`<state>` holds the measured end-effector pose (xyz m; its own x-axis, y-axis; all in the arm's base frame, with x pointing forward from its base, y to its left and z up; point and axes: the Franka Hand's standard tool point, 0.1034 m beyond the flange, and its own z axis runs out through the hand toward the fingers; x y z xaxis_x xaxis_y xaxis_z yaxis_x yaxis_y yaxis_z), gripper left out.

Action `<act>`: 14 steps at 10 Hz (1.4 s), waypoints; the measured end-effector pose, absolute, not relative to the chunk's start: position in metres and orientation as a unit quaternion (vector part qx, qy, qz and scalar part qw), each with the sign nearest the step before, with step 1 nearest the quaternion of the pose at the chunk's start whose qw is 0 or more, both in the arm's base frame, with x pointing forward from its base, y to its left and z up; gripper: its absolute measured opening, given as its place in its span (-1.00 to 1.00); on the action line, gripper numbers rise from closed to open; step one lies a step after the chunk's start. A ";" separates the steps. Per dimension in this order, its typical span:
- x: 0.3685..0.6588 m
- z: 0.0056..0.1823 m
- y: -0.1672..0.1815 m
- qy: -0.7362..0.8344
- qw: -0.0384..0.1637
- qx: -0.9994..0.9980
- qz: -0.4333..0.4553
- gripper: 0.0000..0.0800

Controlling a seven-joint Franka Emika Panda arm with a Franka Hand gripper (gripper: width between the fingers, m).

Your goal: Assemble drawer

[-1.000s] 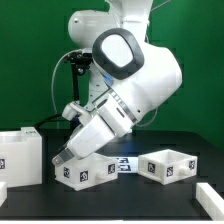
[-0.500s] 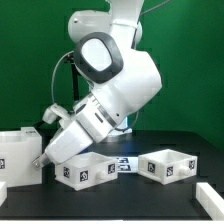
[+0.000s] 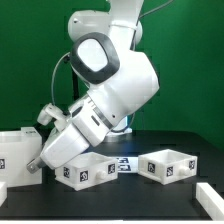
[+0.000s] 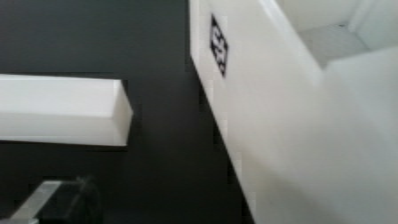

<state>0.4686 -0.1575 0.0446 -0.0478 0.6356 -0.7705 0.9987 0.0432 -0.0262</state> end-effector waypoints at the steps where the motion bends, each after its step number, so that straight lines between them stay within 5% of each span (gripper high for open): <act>1: 0.471 0.044 -0.158 0.663 0.297 0.616 -0.305 0.62; 8: 0.469 0.038 -0.169 0.673 0.283 0.607 -0.315 0.62; 11: 0.469 0.038 -0.169 0.673 0.283 0.606 -0.315 -0.39; 12: 0.469 0.038 -0.168 0.673 0.283 0.606 -0.315 -0.39; 13: 0.469 0.038 -0.168 0.673 0.283 0.606 -0.315 -0.81; 14: 0.468 0.037 -0.168 0.673 0.283 0.606 -0.315 -0.81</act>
Offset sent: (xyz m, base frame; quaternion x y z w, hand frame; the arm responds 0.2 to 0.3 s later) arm 0.0083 -0.0091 -0.0044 0.0025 0.0140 -0.0292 0.9995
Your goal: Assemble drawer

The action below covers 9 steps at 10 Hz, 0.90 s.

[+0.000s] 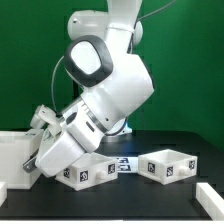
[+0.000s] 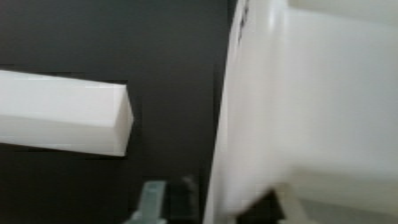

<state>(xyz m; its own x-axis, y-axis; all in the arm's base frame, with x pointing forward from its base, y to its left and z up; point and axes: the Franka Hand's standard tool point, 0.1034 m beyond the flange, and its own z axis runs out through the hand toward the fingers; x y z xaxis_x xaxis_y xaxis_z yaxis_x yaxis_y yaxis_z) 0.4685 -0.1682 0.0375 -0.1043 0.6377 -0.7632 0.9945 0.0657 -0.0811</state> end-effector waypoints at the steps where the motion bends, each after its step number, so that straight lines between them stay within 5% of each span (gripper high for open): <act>1: 0.469 0.037 -0.168 0.673 0.283 0.606 -0.315 -0.92; 9: 0.469 0.037 -0.168 0.673 0.283 0.606 -0.315 -0.92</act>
Offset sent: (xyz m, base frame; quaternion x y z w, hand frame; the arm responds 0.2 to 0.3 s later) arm 0.0000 0.0000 0.0000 0.0000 0.0000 0.0000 1.0000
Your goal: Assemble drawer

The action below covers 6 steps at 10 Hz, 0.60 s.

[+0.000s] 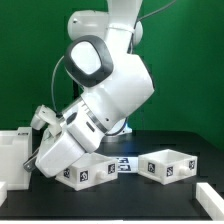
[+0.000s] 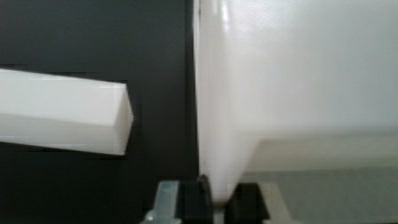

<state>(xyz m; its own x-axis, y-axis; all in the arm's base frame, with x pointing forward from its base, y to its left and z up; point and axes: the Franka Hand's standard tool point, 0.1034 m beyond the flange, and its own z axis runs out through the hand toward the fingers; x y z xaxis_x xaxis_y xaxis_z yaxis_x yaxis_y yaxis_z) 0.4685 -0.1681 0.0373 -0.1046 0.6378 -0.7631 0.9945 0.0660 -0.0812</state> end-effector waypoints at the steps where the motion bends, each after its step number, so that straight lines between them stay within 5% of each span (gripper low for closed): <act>1: 0.469 0.037 -0.168 0.673 0.283 0.606 -0.315 -0.71; 2: 0.469 0.037 -0.167 0.674 0.283 0.606 -0.313 -0.71; 3: 0.470 0.037 -0.166 0.676 0.282 0.606 -0.310 -0.26; 4: 0.470 0.035 -0.163 0.679 0.280 0.606 -0.304 -0.26; 6: 0.469 0.033 -0.168 0.681 0.274 0.613 -0.292 0.52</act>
Offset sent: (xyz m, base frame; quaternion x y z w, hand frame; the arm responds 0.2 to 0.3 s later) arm 0.0017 0.0049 0.0038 -0.0337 0.0050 -0.0081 0.9994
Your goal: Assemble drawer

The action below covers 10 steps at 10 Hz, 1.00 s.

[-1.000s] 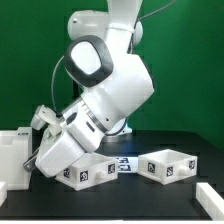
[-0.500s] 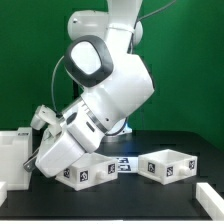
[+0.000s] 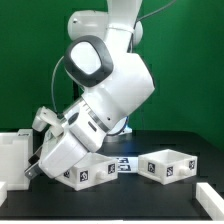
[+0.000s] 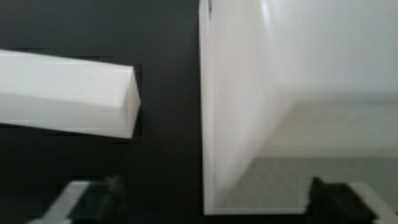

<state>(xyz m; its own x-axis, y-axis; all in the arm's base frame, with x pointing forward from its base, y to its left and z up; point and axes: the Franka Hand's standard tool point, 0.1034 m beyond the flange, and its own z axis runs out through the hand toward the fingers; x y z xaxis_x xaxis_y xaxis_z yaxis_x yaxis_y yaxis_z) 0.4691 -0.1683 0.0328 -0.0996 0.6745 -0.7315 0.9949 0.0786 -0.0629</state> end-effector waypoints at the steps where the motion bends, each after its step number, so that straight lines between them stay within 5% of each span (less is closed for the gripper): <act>1: 0.469 0.033 -0.174 0.683 0.271 0.610 -0.296 0.60; 7: 0.470 0.032 -0.182 0.685 0.267 0.609 -0.298 0.62; 10: 0.470 0.032 -0.181 0.685 0.267 0.608 -0.297 -0.40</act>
Offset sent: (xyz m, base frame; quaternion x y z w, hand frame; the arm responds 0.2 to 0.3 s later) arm 0.0054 -0.0136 0.0001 -0.0050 -0.0028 -0.0107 0.9999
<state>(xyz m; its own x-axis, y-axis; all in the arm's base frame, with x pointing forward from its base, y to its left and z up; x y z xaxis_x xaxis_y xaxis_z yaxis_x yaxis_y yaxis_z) 0.4700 -0.1814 0.0319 -0.1167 0.6750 -0.7285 0.9932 0.0827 -0.0825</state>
